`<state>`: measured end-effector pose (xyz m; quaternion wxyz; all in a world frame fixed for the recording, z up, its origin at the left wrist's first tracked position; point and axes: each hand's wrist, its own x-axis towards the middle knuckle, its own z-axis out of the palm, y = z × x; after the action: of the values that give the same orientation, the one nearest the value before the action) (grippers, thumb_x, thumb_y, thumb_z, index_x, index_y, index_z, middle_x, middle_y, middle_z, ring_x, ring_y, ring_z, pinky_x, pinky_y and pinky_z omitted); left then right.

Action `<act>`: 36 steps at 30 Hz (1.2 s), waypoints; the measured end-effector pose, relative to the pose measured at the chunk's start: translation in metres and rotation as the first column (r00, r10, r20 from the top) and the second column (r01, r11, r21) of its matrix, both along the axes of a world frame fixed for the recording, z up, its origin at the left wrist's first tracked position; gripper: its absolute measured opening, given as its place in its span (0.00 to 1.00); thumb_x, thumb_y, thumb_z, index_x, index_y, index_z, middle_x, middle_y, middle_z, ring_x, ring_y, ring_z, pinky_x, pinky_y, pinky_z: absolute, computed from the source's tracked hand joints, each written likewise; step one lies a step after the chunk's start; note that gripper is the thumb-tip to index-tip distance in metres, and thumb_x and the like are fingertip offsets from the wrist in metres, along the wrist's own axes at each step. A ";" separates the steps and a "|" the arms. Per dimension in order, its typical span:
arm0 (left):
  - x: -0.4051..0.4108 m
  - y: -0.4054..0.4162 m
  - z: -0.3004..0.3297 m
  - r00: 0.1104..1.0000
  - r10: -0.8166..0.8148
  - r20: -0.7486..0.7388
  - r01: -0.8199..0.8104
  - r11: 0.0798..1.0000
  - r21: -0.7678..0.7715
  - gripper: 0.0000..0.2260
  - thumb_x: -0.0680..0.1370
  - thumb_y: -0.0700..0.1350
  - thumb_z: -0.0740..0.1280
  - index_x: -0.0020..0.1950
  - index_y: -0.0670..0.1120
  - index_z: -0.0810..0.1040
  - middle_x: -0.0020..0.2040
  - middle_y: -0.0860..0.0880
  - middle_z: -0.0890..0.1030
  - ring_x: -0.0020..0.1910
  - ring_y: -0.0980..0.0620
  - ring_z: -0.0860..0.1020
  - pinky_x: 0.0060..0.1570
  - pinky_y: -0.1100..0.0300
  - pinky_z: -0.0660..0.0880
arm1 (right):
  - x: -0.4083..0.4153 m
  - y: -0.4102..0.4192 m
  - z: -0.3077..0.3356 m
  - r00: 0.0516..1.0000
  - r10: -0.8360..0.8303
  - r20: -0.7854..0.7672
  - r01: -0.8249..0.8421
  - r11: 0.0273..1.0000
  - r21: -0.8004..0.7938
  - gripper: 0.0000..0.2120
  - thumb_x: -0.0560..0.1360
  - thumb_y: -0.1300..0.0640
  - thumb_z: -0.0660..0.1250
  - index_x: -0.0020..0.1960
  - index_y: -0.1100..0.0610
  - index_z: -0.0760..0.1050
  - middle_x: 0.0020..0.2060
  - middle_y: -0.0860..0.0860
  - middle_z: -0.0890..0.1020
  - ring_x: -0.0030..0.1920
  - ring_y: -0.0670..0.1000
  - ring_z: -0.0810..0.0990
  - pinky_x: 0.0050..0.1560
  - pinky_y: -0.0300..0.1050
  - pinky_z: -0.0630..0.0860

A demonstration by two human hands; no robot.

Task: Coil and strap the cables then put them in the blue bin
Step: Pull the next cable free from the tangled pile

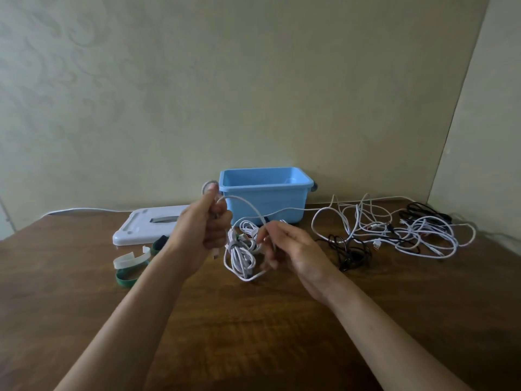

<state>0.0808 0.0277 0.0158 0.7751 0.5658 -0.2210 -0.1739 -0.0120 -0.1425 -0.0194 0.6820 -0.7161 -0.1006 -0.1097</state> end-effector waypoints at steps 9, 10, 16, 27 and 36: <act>-0.020 -0.030 -0.019 0.992 -0.102 0.072 0.069 0.929 0.365 0.20 0.83 0.59 0.55 0.34 0.50 0.63 0.30 0.49 0.60 0.26 0.54 0.55 0.25 0.62 0.54 | 0.001 0.004 0.001 0.982 -0.117 0.149 0.137 0.982 -0.130 0.16 0.83 0.47 0.59 0.47 0.55 0.79 0.31 0.45 0.74 0.29 0.40 0.70 0.31 0.32 0.66; -0.022 -0.031 -0.018 0.993 -0.104 0.059 0.076 0.929 0.362 0.21 0.82 0.59 0.56 0.33 0.49 0.63 0.30 0.49 0.62 0.26 0.54 0.56 0.25 0.62 0.54 | 0.001 0.006 0.000 0.979 -0.120 0.162 0.149 0.972 -0.180 0.15 0.82 0.46 0.59 0.45 0.52 0.78 0.30 0.44 0.75 0.30 0.40 0.71 0.33 0.32 0.68; -0.038 -0.032 -0.011 0.984 -0.129 0.125 0.080 0.938 0.338 0.26 0.82 0.62 0.55 0.30 0.46 0.67 0.23 0.52 0.67 0.23 0.56 0.61 0.25 0.64 0.59 | 0.002 0.008 -0.003 0.975 -0.111 0.192 0.160 0.952 -0.262 0.16 0.83 0.47 0.59 0.41 0.53 0.76 0.29 0.43 0.74 0.31 0.42 0.71 0.35 0.36 0.68; -0.013 -0.018 -0.006 0.898 0.401 0.180 -0.414 0.909 0.039 0.22 0.85 0.57 0.51 0.39 0.47 0.72 0.30 0.49 0.73 0.26 0.53 0.67 0.28 0.59 0.64 | 0.000 0.026 -0.018 0.996 0.022 -0.088 -0.070 0.806 -0.588 0.11 0.85 0.47 0.57 0.54 0.47 0.77 0.44 0.45 0.86 0.50 0.43 0.82 0.60 0.49 0.75; -0.007 -0.011 -0.004 0.980 0.048 0.195 -0.021 0.990 -0.140 0.26 0.71 0.71 0.60 0.42 0.47 0.68 0.31 0.53 0.63 0.29 0.56 0.59 0.27 0.65 0.60 | 0.000 0.027 -0.025 0.998 -0.031 -0.052 -0.001 0.851 -0.525 0.13 0.86 0.50 0.56 0.51 0.48 0.79 0.39 0.51 0.84 0.42 0.50 0.84 0.57 0.58 0.80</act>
<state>0.0735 0.0171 0.0120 0.7892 0.5294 -0.2986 -0.0876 -0.0117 -0.1156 -0.0441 0.4627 -0.8785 -0.1010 -0.0625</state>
